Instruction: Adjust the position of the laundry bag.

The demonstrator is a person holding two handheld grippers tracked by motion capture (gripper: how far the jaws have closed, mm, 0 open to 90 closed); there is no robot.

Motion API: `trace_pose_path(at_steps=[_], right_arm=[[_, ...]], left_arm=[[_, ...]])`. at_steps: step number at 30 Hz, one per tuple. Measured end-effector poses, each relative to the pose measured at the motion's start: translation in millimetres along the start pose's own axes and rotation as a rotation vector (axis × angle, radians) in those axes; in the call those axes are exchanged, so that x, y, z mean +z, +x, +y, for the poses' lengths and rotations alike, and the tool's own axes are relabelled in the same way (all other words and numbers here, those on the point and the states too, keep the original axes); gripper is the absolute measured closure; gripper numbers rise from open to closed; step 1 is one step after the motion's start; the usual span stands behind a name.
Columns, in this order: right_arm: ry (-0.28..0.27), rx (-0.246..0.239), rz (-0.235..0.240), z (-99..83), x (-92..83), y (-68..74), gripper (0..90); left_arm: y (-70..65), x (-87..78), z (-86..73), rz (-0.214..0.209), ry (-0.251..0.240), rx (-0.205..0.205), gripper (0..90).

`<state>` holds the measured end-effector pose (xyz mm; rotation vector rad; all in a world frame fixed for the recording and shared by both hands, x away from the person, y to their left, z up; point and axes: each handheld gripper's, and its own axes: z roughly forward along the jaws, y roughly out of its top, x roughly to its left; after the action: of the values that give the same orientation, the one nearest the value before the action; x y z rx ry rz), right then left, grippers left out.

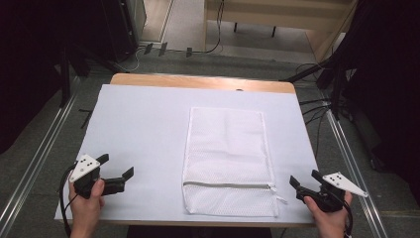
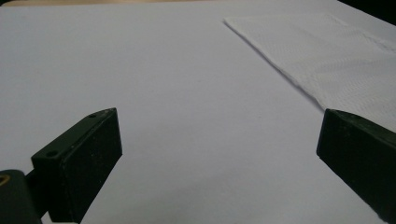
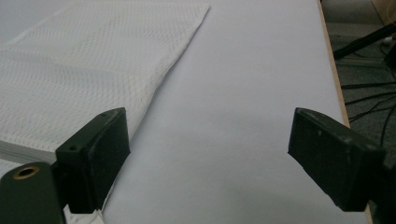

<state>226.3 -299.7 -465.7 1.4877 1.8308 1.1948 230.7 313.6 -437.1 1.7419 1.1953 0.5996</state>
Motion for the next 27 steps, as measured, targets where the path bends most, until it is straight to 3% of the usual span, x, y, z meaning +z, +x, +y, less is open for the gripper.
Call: trace_pose_path(at_steps=[3, 4, 6, 9, 11, 12, 16, 17, 20, 22, 25, 27], right_arm=[[0.004, -0.014, 0.006, 0.9, 2.1, 2.7, 14.7], [0.006, -0.014, 0.003, 1.2, 2.8, 3.3, 15.0], [0.001, -0.009, -0.004, 2.1, 3.3, 4.3, 17.2], [-0.011, 0.0, -0.026, 3.4, 3.3, 7.0, 18.6], [-0.01, 0.019, -0.036, 4.6, 4.0, 10.2, 21.1], [-0.02, 0.019, -0.028, 4.9, 4.7, 13.2, 20.7], [-0.017, 0.005, -0.039, 6.0, 5.5, 19.1, 21.5], [-0.017, -0.005, -0.032, 6.0, 6.1, 20.7, 23.3], [-0.017, -0.005, -0.007, 5.1, 7.7, 20.9, 33.0], [-0.023, -0.001, 0.01, 4.5, 8.1, 20.2, 34.1], [-0.032, -0.008, 0.019, 2.6, 9.3, 20.4, 37.3], [-0.038, -0.021, 0.013, 0.4, 10.3, 21.6, 39.3]], left_arm=[[-4.7, 3.3, 2.9, -0.029, -0.016, -0.006, 0.5], [-9.6, 4.9, 5.5, -0.059, -0.036, -0.018, 0.5], [-15.6, 9.5, 9.0, -0.087, -0.026, -0.012, 0.5], [-22.6, 16.3, 13.1, -0.098, -0.002, -0.012, 1.2], [-29.4, 25.1, 17.7, -0.076, 0.024, -0.034, 11.4], [-35.2, 35.8, 21.6, -0.049, 0.072, -0.047, 15.0], [-44.8, 54.1, 24.9, -0.048, 0.15, -0.071, 21.6], [-51.6, 66.6, 25.6, -0.055, 0.191, -0.091, 27.2], [-60.5, 86.2, 28.3, -0.081, 0.244, -0.132, 35.4], [-62.5, 93.2, 29.5, -0.094, 0.259, -0.146, 37.7], [-67.0, 112.6, 32.6, -0.114, 0.333, -0.19, 44.7], [-69.4, 125.5, 34.9, -0.135, 0.367, -0.238, 48.6]])
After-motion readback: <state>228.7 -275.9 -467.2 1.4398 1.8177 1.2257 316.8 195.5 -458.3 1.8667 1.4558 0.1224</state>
